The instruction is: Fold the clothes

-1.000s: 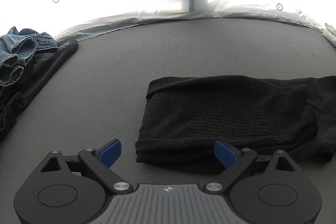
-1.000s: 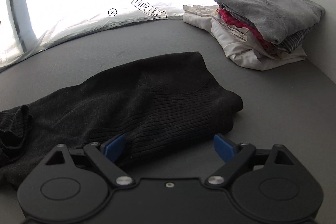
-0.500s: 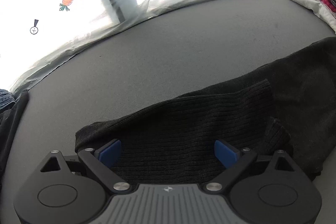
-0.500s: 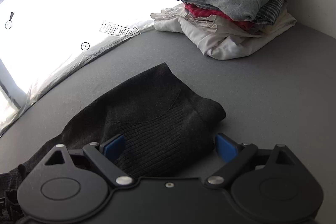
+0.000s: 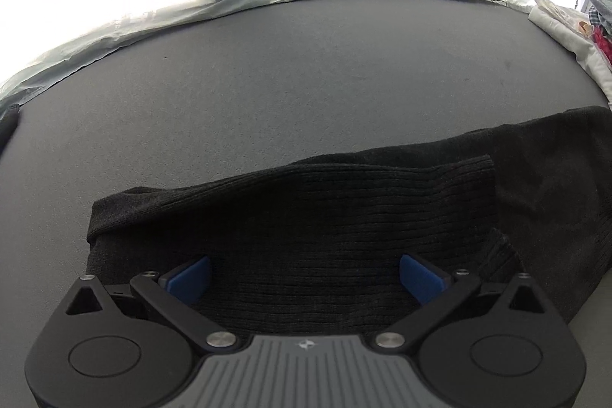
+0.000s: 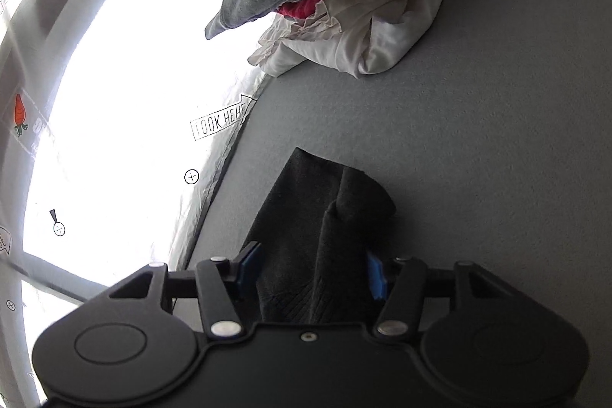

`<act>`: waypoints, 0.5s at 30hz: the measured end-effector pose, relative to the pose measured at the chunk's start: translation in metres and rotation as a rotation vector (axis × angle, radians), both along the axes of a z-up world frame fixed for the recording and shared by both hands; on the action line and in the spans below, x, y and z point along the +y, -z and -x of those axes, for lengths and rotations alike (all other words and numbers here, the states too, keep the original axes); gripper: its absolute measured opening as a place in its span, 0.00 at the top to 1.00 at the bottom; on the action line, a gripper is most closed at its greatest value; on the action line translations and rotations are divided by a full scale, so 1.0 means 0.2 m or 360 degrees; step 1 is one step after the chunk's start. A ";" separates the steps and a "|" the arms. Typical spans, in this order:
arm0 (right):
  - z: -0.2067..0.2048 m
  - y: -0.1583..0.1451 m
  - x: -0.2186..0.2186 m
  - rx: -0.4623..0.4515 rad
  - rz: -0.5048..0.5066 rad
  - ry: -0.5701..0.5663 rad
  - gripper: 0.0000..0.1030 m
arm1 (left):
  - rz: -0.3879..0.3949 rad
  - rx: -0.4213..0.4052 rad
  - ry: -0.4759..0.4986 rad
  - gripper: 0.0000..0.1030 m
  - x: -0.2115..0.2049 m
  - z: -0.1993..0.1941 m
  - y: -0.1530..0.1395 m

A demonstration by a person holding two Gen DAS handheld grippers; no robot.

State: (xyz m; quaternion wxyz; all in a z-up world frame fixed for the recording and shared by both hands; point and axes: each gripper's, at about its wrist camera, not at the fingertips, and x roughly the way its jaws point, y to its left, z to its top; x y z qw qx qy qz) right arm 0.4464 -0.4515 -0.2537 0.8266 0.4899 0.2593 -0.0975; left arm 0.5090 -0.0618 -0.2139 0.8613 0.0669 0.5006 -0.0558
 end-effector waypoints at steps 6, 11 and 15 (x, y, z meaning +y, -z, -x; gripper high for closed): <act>-0.08 -0.07 0.09 0.0214 0.0250 -0.0031 0.84 | -0.0075 -0.0070 -0.0028 0.00 -0.04 0.04 -0.01; -0.04 -0.05 0.03 0.0100 -0.0165 0.0076 0.85 | 0.0102 0.0004 -0.0094 0.00 0.06 0.01 -0.01; 0.04 -0.10 -0.01 -0.0111 -0.0461 0.0097 0.85 | 0.0219 -0.0026 -0.0175 0.00 0.16 0.07 -0.07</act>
